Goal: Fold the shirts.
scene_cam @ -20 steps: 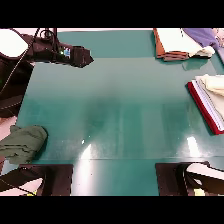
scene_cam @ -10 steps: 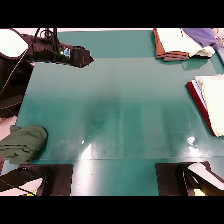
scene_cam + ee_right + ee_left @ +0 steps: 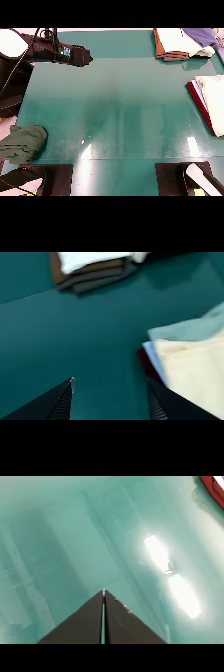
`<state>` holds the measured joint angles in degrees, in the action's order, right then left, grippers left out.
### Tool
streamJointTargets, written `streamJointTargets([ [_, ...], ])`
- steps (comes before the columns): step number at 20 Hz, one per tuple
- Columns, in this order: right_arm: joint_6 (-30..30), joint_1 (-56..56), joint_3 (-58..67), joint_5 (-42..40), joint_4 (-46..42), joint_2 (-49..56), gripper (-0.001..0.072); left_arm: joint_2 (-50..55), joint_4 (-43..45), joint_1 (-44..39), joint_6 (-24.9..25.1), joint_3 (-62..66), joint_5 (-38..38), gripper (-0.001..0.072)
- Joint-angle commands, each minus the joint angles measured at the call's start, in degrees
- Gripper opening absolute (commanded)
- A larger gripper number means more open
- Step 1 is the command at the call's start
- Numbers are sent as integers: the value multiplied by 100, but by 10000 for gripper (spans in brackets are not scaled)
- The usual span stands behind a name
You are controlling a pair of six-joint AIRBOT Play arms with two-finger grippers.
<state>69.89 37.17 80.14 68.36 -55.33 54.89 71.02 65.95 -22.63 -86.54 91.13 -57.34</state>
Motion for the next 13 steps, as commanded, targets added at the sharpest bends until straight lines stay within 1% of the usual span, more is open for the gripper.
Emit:
streamJointTargets([
  [1,15,-1628,11,-22,127,-11,514,4,24,7,0,0,138,27],
  [2,15,-2063,11,-81,120,-11,499,4,24,7,0,0,210,27],
  [3,13,-2426,11,-146,118,-11,436,4,24,7,0,0,289,27],
  [4,13,-2789,11,-238,118,-11,354,4,24,7,0,0,354,26],
  [5,13,-3088,13,-317,116,-11,195,4,24,7,0,0,444,26],
  [6,13,-3366,11,-404,118,-11,22,4,24,7,0,0,507,26],
  [9,11,-3847,11,-501,118,-11,19,4,24,7,0,0,553,26],
  [13,13,-3947,13,-494,122,-11,19,4,24,7,0,0,553,26],
])
